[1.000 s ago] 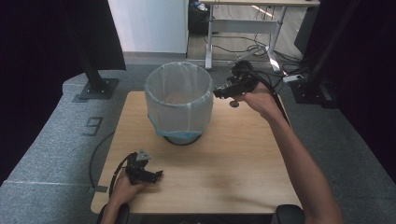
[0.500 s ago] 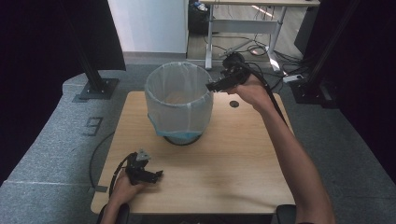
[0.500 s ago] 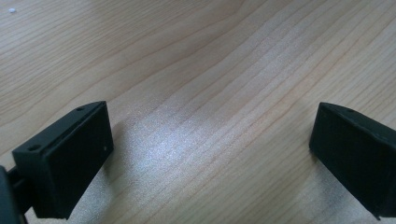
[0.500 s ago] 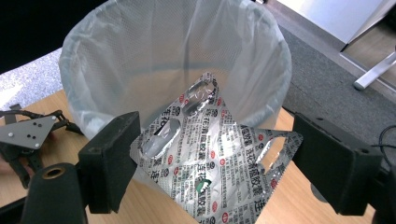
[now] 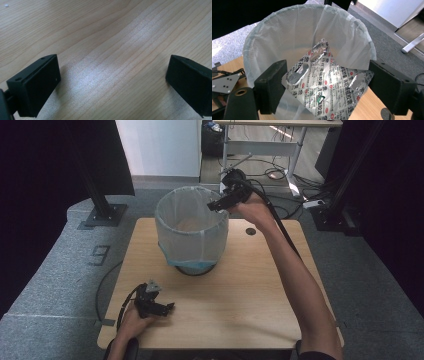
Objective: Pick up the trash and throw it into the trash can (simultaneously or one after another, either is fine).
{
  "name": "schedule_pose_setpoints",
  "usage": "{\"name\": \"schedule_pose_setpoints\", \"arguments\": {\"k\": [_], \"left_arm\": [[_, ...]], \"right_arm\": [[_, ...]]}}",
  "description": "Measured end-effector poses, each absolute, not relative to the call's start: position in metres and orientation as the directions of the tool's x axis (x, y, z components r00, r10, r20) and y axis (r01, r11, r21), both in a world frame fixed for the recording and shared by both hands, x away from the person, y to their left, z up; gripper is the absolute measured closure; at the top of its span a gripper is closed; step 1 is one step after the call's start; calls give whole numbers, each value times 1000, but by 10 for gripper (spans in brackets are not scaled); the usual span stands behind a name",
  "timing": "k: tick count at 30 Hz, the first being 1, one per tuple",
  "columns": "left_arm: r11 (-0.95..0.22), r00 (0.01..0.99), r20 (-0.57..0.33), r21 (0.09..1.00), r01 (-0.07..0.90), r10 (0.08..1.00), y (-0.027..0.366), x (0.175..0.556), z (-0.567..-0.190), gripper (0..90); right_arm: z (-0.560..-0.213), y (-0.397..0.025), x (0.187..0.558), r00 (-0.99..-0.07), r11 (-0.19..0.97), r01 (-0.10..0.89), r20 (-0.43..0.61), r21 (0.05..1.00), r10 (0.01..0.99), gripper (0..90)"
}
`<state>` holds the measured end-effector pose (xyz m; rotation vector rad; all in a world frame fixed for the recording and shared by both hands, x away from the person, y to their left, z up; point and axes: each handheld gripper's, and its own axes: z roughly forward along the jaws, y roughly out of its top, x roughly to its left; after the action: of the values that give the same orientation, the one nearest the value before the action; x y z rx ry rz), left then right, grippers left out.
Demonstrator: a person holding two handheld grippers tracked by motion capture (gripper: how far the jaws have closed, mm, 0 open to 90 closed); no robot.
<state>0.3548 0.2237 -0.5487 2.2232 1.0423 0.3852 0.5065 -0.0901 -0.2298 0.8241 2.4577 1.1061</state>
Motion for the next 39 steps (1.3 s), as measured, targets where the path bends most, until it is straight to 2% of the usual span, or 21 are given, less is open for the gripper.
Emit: {"name": "schedule_pose_setpoints", "arguments": {"k": [8,24,30,33,35,39], "left_arm": [[-477,642,-6,662,577,767,224,355,-549,0],[-476,641,-8,663,578,767,224,355,-549,0],[-478,642,-6,662,577,767,224,355,-549,0],[-478,642,-6,662,577,767,224,355,-549,0],[-479,642,-6,662,577,767,224,355,-549,0],[-478,642,-6,662,577,767,224,355,-549,0]], "right_arm": [[-236,-75,515,-786,537,363,-59,762,615,173],[-277,-43,524,-803,571,341,-84,747,590,163],[-289,-41,526,-802,575,340,-90,744,591,119],[-291,-41,527,-796,565,340,-89,752,598,69],[-291,-40,526,-790,569,332,-108,752,604,0],[-286,-41,524,-794,563,319,-110,762,598,0]]}}
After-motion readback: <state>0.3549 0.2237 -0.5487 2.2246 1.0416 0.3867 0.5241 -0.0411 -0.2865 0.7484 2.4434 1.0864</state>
